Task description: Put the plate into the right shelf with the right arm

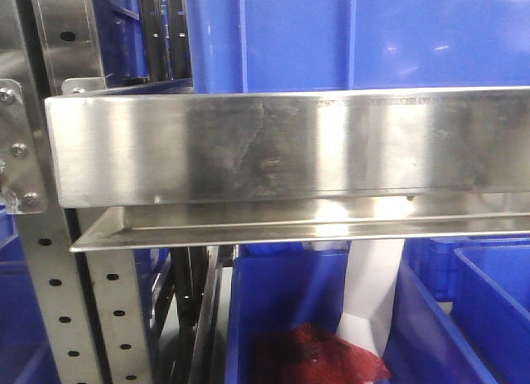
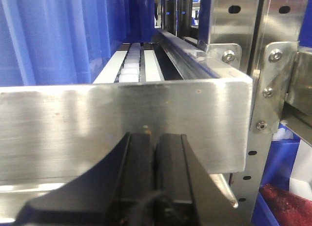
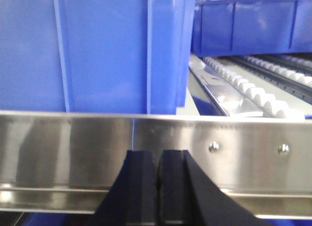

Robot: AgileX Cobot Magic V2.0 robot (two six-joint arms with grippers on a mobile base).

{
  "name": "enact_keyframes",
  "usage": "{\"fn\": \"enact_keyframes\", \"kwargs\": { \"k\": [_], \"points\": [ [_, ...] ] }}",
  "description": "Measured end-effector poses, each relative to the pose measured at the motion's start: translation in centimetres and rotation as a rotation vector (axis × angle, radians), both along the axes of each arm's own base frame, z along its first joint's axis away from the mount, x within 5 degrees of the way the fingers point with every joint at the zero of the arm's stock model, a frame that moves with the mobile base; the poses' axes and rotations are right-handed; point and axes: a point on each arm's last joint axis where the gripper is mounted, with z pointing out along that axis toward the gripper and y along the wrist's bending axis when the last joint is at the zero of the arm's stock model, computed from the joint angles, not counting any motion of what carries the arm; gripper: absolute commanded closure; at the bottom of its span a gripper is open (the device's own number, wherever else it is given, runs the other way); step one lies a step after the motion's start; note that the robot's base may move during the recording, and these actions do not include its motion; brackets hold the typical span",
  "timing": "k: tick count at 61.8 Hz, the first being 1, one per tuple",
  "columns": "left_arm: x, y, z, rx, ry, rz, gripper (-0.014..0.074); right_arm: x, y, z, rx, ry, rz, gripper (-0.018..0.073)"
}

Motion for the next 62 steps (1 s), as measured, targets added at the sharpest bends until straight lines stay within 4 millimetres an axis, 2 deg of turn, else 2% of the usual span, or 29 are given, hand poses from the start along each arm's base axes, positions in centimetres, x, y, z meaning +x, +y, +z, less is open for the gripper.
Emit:
{"fn": "enact_keyframes", "kwargs": {
  "k": [7, 62],
  "points": [
    [0.0, 0.0, 0.0, 0.0, 0.0, 0.0, 0.0643, -0.11, -0.01, -0.79, 0.0, -0.005, -0.001, 0.0539],
    [0.0, 0.0, 0.0, 0.0, 0.0, 0.0, 0.0643, -0.13, -0.01, -0.79, -0.004, -0.009, -0.001, 0.0539]
  ]
}}
